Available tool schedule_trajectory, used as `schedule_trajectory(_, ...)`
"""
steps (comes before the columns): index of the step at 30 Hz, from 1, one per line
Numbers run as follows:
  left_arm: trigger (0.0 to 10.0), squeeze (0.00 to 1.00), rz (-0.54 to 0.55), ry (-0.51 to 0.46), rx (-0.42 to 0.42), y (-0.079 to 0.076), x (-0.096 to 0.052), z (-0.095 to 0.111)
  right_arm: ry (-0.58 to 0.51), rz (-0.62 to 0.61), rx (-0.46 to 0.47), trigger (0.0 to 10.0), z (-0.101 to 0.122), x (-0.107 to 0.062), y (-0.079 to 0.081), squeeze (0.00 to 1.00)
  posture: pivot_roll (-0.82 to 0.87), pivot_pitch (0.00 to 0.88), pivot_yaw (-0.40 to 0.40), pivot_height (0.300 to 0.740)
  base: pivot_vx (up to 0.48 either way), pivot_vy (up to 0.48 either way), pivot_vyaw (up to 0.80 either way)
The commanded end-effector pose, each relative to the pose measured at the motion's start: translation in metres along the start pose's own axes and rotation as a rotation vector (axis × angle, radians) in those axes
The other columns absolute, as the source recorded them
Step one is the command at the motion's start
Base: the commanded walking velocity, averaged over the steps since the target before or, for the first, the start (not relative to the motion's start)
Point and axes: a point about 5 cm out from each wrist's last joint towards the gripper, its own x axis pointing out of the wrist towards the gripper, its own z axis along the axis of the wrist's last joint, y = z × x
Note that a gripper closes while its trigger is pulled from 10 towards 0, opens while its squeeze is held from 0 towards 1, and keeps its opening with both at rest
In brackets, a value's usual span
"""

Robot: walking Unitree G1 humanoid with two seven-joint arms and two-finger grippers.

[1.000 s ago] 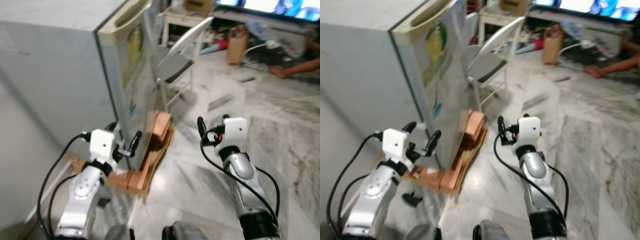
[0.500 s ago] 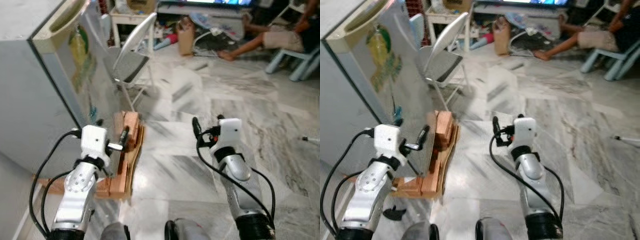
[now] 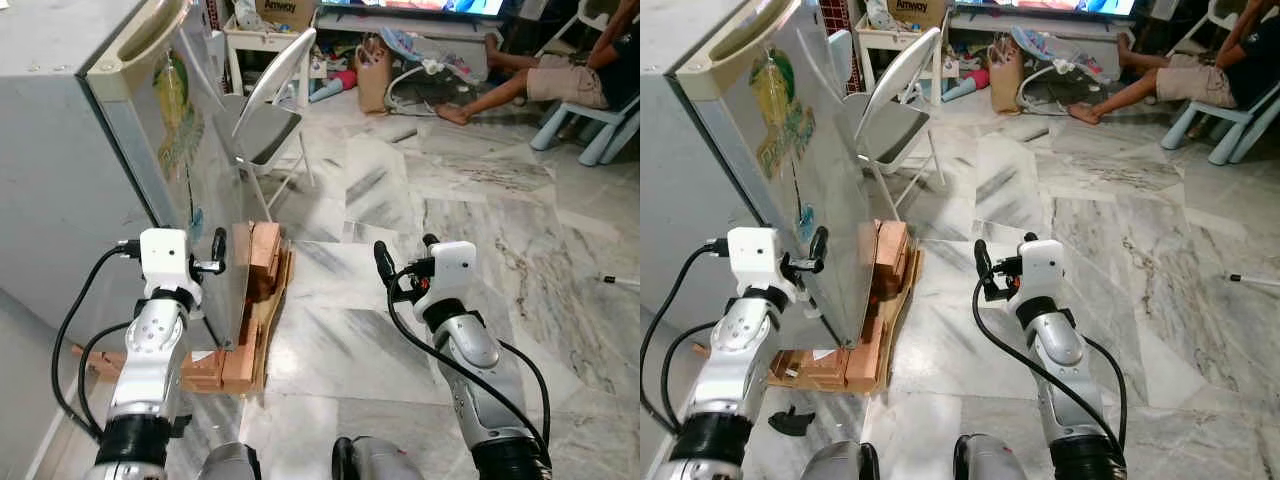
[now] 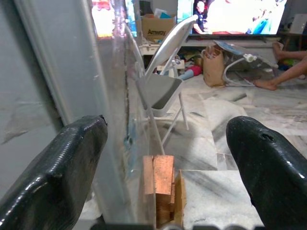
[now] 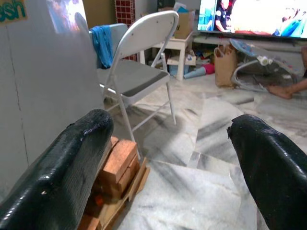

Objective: Restocking fridge

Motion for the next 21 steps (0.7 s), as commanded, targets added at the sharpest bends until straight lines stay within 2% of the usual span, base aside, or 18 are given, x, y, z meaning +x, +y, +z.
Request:
schedule_trajectory(1,10.0,0.0,0.013,0.002,0.019,0.003,0.006,0.0,-0.016,-0.001,-0.003,10.0,0.007,-0.002,-0.002,0.0,-0.1,0.074,-0.02,0.74,0.0,0.0,0.0)
schedule_trajectory(5,10.0,0.0,0.049,-0.004,0.038,0.009,0.015,0.003,-0.004,-0.001,0.003,10.0,0.007,-0.009,-0.005,0.0,-0.11,0.082,-0.021,0.74,0.0,0.0,0.0)
schedule_trajectory(7,10.0,0.0,0.079,-0.005,0.047,0.014,0.022,0.005,0.016,0.028,0.019,10.0,0.005,-0.019,-0.005,0.0,-0.12,0.086,-0.022,0.74,0.0,0.0,0.0)
schedule_trajectory(9,10.0,0.0,0.098,-0.006,0.049,0.018,0.025,0.006,0.023,0.074,0.039,10.0,0.005,-0.027,-0.003,0.0,-0.12,0.088,-0.022,0.74,0.0,0.0,0.0)
schedule_trajectory(13,10.0,0.0,0.121,-0.004,0.057,0.021,0.026,0.006,0.047,0.12,0.028,10.0,0.002,-0.034,-0.003,0.0,-0.13,0.091,-0.022,0.74,0.0,0.0,0.0)
schedule_trajectory(15,10.0,0.0,0.111,-0.001,0.049,0.018,0.028,0.005,0.053,0.139,0.021,10.0,0.002,-0.037,-0.004,0.0,-0.14,0.097,-0.022,0.74,0.0,0.0,0.0)
schedule_trajectory(19,10.0,0.0,0.1,-0.001,0.048,0.013,0.031,0.003,0.053,0.129,0.007,10.0,0.003,-0.035,-0.005,0.0,-0.14,0.099,-0.022,0.74,0.0,0.0,0.8)
schedule_trajectory(21,10.0,0.0,0.099,-0.007,0.045,0.011,0.033,0.004,0.062,0.123,0.022,10.0,0.002,-0.034,-0.004,0.0,-0.14,0.1,-0.023,0.74,0.0,0.0,0.0)
